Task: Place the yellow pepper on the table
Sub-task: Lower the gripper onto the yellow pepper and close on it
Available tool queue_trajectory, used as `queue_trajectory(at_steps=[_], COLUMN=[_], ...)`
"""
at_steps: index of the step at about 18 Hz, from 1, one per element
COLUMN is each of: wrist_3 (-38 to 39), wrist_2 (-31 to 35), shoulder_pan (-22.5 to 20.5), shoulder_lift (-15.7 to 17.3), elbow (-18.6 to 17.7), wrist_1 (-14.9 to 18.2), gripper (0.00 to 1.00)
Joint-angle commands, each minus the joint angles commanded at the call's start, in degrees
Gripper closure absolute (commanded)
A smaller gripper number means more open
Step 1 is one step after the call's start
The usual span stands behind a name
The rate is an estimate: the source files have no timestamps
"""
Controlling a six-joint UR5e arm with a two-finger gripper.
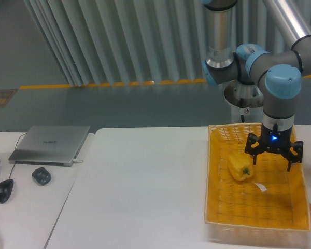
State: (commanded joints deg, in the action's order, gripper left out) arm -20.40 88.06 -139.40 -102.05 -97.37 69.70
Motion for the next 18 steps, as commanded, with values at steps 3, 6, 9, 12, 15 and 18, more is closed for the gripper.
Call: queue_trajectory(at_steps=[3, 6, 9, 12, 15, 18], wrist_3=[5.9, 7.2, 9.4, 10.4, 12.2, 12.7], wrist_2=[0.9, 0.7, -0.2, -0.2, -0.2, -0.2], shoulder_pan=[0.3, 1.3, 1.8, 3.9, 5.4, 6.3], shoulder_lift=[1.2, 2.7, 2.6, 2.1, 1.9, 1.3], elbow=[-2.9, -4.1, -3.4, -3.7, -3.4, -3.6], wrist_1=[0.4, 2.4, 3.5, 3.5, 3.6, 4.0], gripper=[0.0, 0.0, 0.0, 0.0, 0.0, 0.0])
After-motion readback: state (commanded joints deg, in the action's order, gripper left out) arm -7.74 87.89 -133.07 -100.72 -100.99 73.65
